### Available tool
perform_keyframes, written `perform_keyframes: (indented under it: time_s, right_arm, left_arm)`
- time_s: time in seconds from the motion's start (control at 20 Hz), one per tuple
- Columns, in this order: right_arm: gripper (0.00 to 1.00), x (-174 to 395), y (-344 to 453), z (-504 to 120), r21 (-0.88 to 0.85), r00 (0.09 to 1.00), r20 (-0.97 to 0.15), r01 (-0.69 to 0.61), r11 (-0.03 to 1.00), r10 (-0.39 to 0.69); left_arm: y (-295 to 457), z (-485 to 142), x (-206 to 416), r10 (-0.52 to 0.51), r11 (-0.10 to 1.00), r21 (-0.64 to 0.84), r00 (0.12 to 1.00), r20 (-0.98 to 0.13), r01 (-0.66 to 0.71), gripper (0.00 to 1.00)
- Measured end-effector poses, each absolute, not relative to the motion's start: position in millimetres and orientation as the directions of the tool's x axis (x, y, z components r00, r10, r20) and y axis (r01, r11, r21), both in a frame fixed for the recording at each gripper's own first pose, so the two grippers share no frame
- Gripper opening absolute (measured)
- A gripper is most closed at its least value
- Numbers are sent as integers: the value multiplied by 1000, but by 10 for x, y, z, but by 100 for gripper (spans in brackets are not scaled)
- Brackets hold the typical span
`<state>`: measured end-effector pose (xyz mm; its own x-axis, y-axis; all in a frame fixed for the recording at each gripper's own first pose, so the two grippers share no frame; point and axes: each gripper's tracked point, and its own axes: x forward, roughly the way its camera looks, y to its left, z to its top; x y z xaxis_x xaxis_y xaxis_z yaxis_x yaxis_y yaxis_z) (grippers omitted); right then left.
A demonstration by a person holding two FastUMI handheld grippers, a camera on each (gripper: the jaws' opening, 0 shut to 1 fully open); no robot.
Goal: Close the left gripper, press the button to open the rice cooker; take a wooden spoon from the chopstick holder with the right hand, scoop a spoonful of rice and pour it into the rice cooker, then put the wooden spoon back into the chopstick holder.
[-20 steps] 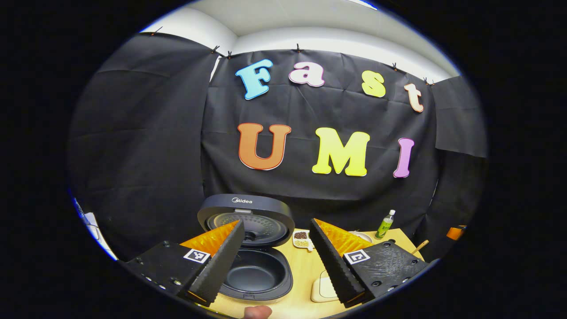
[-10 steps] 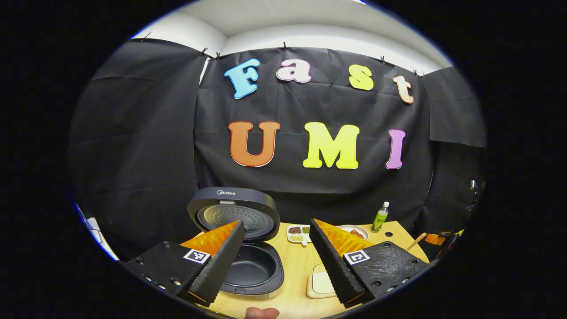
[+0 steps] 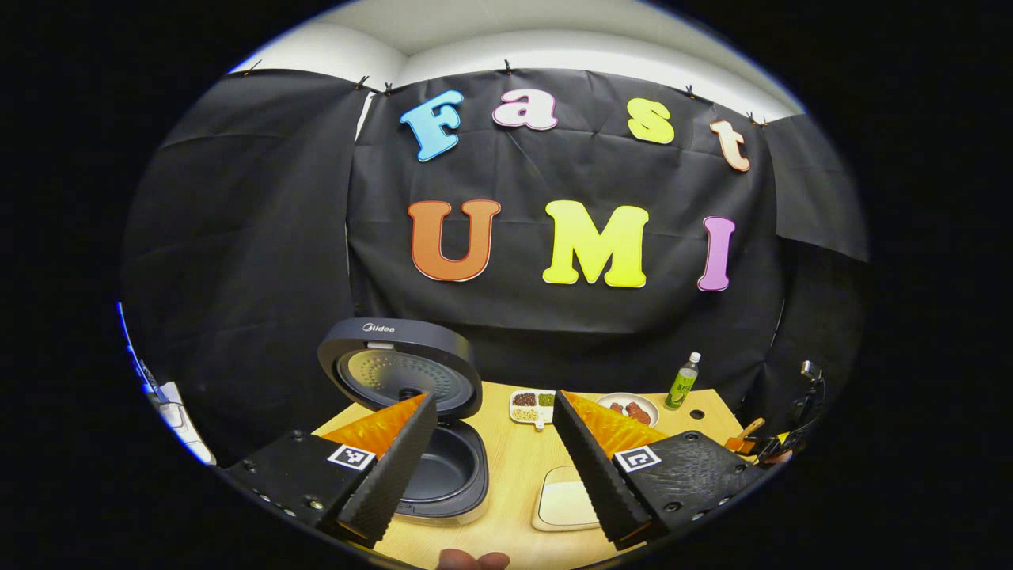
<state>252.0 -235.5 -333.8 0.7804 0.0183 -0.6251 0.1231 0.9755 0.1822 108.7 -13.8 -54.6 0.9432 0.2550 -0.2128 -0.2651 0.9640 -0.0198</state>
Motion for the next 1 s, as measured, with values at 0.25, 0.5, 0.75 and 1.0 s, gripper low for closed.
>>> perform_keyframes:
  time_s: [0.25, 0.5, 0.75, 1.0]
  right_arm:
    - [42, 2646, -2291, -3474, 186, 762, -647, 140, 973, 14]
    - [22, 2589, -2204, -3415, 191, 758, -651, 133, 973, 24]
    - [10, 2558, -2151, -3297, 196, 764, -645, 152, 969, 11]
    - [10, 2574, -2110, -2946, 120, 800, -599, 135, 984, -36]
  left_arm:
    - [-29, -579, 1015, 275, 958, -18, 934, -229, -287, 95]
    - [37, -643, 935, 290, 950, -38, 923, -253, -309, 95]
    - [-107, -745, 856, 238, 961, -71, 930, -278, -267, 95]
    - [-193, -739, 818, 190, 973, -77, 946, -262, -217, 95]
